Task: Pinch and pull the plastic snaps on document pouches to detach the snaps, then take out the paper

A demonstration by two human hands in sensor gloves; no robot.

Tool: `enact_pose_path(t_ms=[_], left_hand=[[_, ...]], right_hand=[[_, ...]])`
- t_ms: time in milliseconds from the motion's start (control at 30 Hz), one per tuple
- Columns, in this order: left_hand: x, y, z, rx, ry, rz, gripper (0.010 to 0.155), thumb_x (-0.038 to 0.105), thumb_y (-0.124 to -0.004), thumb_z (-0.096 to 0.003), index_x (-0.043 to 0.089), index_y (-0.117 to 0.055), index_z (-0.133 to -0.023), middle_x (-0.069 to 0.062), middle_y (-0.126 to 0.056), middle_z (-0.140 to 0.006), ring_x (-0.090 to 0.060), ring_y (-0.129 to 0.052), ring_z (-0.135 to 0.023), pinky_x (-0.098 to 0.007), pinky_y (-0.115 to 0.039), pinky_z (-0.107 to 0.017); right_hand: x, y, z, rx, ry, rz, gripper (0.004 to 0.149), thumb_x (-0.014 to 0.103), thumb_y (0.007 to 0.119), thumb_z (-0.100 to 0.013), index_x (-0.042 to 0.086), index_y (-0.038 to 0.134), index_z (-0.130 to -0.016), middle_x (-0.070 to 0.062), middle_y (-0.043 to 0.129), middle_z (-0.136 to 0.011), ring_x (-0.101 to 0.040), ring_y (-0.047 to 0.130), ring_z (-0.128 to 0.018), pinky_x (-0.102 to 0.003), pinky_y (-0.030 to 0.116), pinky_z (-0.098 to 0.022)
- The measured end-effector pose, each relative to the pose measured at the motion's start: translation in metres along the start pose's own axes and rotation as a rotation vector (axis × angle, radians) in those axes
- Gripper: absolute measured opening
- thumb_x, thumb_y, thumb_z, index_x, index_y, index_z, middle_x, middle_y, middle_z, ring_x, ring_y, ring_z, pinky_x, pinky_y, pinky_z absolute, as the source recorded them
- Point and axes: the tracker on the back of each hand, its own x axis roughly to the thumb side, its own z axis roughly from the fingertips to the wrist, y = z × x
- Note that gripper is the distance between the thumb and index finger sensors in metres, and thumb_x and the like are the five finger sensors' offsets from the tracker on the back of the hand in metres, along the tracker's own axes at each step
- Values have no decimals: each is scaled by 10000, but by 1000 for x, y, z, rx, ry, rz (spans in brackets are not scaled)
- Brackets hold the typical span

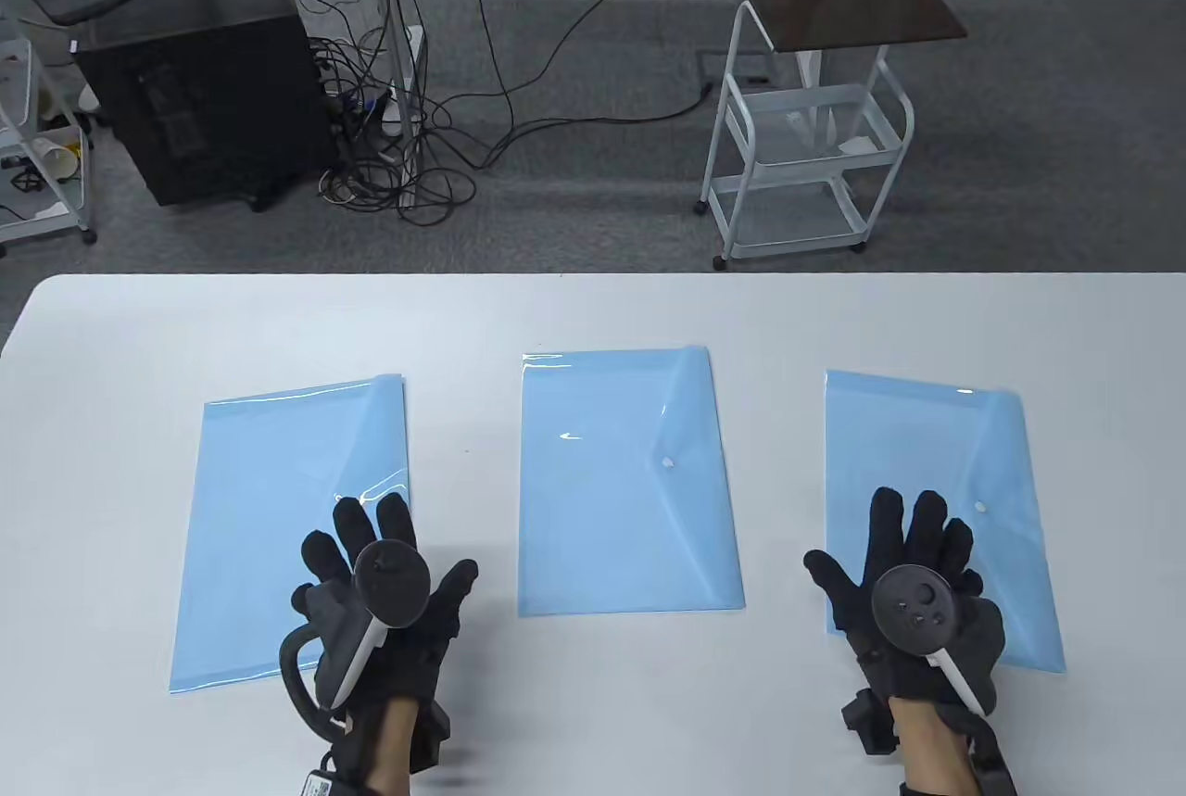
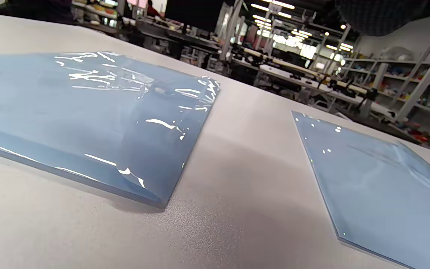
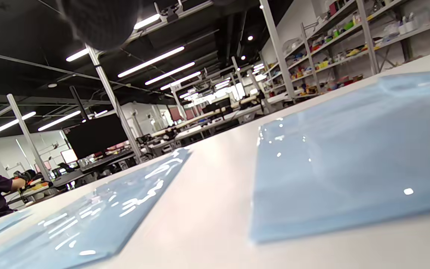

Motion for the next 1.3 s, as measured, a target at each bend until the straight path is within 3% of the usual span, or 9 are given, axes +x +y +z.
enact_pose_path(t_ms=[300, 500, 633, 867, 1300], left_hand=[[22, 0, -3, -29, -57, 27, 978, 725, -642, -509, 199, -148, -1169, -194, -113, -1221, -603, -200, -1067, -761, -382, -701], [53, -6, -21, -96, -31, -3, 1022, 716, -694, -500, 72, -256, -1161, -260, -308, -1226, -594, -459, -1060, -709, -567, -696], [70, -18, -39, -144, 20, 5, 1030, 703, -744, -495, 15, -333, -1143, -294, -428, -1190, -554, -610, -1011, -659, -691, -655], [94, -45, -63, -166, 104, -42, 980, 666, -794, -487, -6, -455, -1114, -279, -601, -1111, -509, -756, -918, -601, -754, -622], [138, -90, -98, -180, 274, -181, 1109, 678, -864, -432, -101, -430, -1091, -370, -582, -1066, -571, -764, -855, -639, -779, -586]], right_hand=[[-1, 0, -1, 4, 10, -20, 941, 667, 634, -538, 88, 263, -1180, -400, 170, -1205, -748, 256, -972, -900, 356, -551], [-1, 1, -1, 11, 12, -35, 947, 667, 637, -538, 77, 265, -1180, -404, 178, -1203, -749, 261, -971, -900, 359, -548], [0, 2, -1, 20, 10, -39, 946, 666, 638, -539, 75, 269, -1179, -407, 181, -1202, -749, 263, -970, -900, 359, -547], [-1, 2, -3, 32, 11, -46, 948, 667, 641, -540, 69, 278, -1179, -411, 197, -1203, -749, 272, -969, -900, 362, -545], [7, 5, -5, 51, -16, -42, 946, 662, 649, -540, 61, 294, -1178, -414, 221, -1202, -751, 288, -966, -899, 367, -542]])
